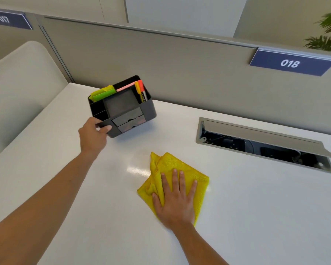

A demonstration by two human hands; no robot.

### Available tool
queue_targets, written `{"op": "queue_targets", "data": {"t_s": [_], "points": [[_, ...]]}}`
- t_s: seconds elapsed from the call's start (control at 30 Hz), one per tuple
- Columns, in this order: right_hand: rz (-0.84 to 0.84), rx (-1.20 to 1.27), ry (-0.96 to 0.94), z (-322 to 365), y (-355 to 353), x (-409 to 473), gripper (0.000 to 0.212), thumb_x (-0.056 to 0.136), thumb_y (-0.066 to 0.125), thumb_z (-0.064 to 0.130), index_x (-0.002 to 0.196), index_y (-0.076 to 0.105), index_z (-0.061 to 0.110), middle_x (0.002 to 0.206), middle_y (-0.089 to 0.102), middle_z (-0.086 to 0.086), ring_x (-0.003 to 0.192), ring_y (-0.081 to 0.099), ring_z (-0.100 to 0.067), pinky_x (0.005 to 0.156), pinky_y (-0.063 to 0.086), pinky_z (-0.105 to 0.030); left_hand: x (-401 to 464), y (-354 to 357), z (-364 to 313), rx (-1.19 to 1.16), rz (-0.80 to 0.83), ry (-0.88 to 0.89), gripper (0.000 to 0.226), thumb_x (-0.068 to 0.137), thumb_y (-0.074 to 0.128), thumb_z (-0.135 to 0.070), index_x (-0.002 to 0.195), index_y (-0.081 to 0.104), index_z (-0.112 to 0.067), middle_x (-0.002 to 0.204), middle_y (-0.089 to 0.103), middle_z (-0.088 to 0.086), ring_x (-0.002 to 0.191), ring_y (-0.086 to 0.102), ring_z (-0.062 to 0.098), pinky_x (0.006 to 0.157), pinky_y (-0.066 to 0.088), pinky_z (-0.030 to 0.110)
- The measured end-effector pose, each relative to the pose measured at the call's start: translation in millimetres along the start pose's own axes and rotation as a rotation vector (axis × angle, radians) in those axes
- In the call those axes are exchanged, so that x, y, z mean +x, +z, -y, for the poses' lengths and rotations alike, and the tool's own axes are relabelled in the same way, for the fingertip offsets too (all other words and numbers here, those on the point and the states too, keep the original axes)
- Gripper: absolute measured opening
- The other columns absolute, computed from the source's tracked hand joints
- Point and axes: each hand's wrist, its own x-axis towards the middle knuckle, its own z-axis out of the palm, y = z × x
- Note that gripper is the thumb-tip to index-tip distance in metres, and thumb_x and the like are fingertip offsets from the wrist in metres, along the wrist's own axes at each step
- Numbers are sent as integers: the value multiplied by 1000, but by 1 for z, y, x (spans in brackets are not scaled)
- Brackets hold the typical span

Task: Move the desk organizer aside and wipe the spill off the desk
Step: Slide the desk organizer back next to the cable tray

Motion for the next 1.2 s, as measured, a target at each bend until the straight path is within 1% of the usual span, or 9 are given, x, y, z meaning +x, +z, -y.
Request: {"op": "queue_targets", "data": {"t_s": [0.17,0.3,0.37,0.5,0.6,0.8,0.9,1.0,1.2], "points": [[8,11,5,2,-2,0,69,91,35,65,149,37,27,157,30,-15,148,18,-37,111,11,-72,-2,36,-31,15,161,107,19,84,73,-16,90,56,-13,90,60,8,90,63,36,81,55,50],[19,23,10,1,-3,0,69,91,34,66,149,36,27,158,30,-15,148,18,-37,110,12,-73,-3,60,-41,109,273,220,15,87,69,-15,91,56,-12,96,65,15,86,63,33,72,47,35],[20,29,12,1,-3,0,69,92,33,66,149,36,28,158,29,-15,148,16,-37,110,12,-73,-1,67,-42,140,333,254,14,88,68,-15,91,54,-14,97,65,16,85,62,33,71,44,34],[21,34,8,1,-3,-1,69,92,32,66,150,34,28,159,27,-15,149,15,-37,110,10,-73,-1,81,-44,197,397,293,14,89,67,-14,92,54,-11,94,64,15,77,61,30,67,39,31],[18,36,11,1,-3,0,69,92,33,65,150,33,28,159,27,-15,149,15,-36,111,10,-72,-4,93,-44,193,423,301,14,89,67,-13,95,56,-7,93,63,13,76,61,29,67,38,30],[23,34,13,0,-4,0,68,92,33,65,150,33,28,159,27,-15,149,14,-36,110,9,-72,1,107,-51,206,490,337,13,91,64,-10,99,55,-6,96,63,15,79,62,30,68,40,31],[19,27,10,1,-3,-1,68,93,32,65,150,33,28,159,27,-15,149,14,-37,111,9,-72,6,106,-54,215,515,329,12,91,63,-10,96,52,-8,95,64,17,80,63,34,68,45,37],[21,25,14,1,-4,0,69,93,31,65,151,32,28,159,26,-15,149,13,-37,111,8,-72,4,107,-55,214,515,323,14,91,63,-10,94,49,-12,96,63,19,81,63,36,73,49,45],[20,10,15,1,-4,1,69,94,29,66,151,30,28,160,25,-15,149,10,-36,112,6,-72,1,110,-54,213,497,315,15,92,61,-10,101,49,-8,100,62,21,85,60,37,72,48,44]]}}
